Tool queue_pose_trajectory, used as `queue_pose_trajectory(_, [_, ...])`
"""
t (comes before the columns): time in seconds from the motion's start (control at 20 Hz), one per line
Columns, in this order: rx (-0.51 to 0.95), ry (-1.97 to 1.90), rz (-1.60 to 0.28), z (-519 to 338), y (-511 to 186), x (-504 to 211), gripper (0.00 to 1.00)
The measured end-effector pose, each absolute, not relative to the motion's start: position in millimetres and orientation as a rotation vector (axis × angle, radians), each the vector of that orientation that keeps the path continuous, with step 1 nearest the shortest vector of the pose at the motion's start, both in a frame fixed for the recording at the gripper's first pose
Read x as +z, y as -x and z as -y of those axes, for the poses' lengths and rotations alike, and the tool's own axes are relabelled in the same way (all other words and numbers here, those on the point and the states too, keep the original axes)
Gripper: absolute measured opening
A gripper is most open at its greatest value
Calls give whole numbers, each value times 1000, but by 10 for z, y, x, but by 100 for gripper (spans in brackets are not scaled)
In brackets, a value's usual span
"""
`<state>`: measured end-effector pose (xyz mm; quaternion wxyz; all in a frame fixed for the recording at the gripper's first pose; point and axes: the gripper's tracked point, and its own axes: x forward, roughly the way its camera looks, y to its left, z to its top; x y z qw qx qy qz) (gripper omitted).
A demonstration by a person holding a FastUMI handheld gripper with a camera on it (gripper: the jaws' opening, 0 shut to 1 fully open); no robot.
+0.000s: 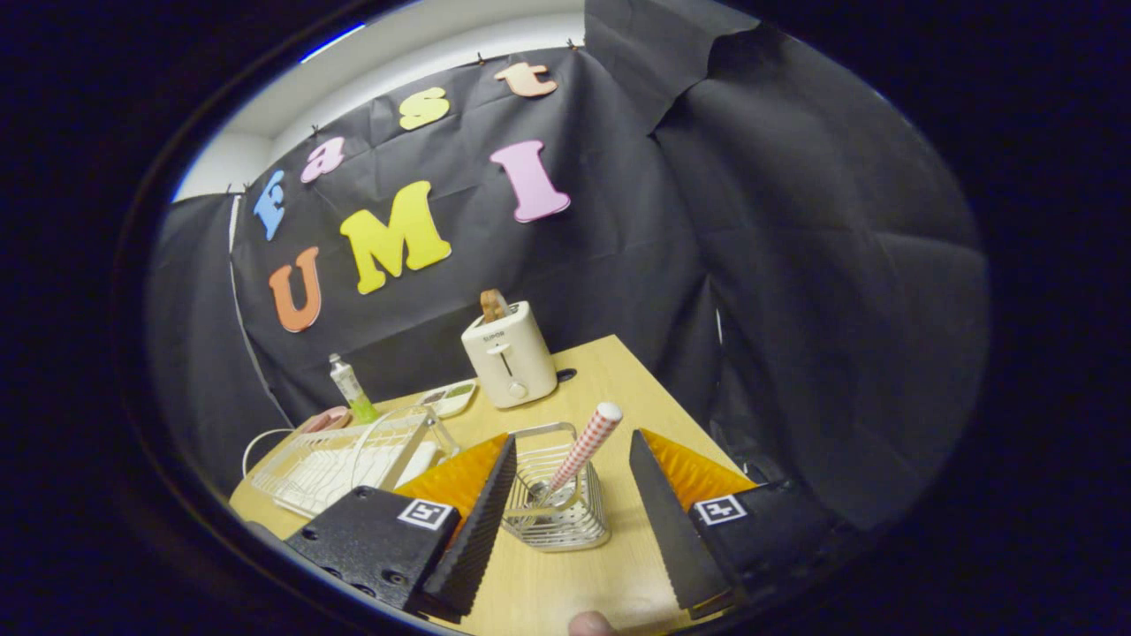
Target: Take the plate from the dish rack, then take the spoon from the basket and place it into the plate.
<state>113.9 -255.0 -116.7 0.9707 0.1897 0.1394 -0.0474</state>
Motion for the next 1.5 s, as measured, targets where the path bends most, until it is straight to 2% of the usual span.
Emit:
queue_pose_trajectory(0.15, [-77,-441,-281,2570,-1276,-1167,62])
queue_pose_trajectory(0.2, [-87,-462,-274,2604,-1307,-1159,46])
queue_pose_trajectory(0.3, [-65,-501,-284,2566,-1323,-1140,27])
queue_pose_trajectory(0.4, [-47,-509,-294,2553,-1344,-1132,21])
queue_pose_trajectory(0.75, [18,-603,-305,2581,-1414,-1097,8])
queue_pose_trajectory(0.95, [24,-630,-316,2572,-1390,-1062,8])
queue_pose_trajectory(1.25, [-33,-297,-287,2538,-1442,-828,7])
queue_pose_trajectory(1.5, [-58,-237,-261,2545,-1446,-572,6])
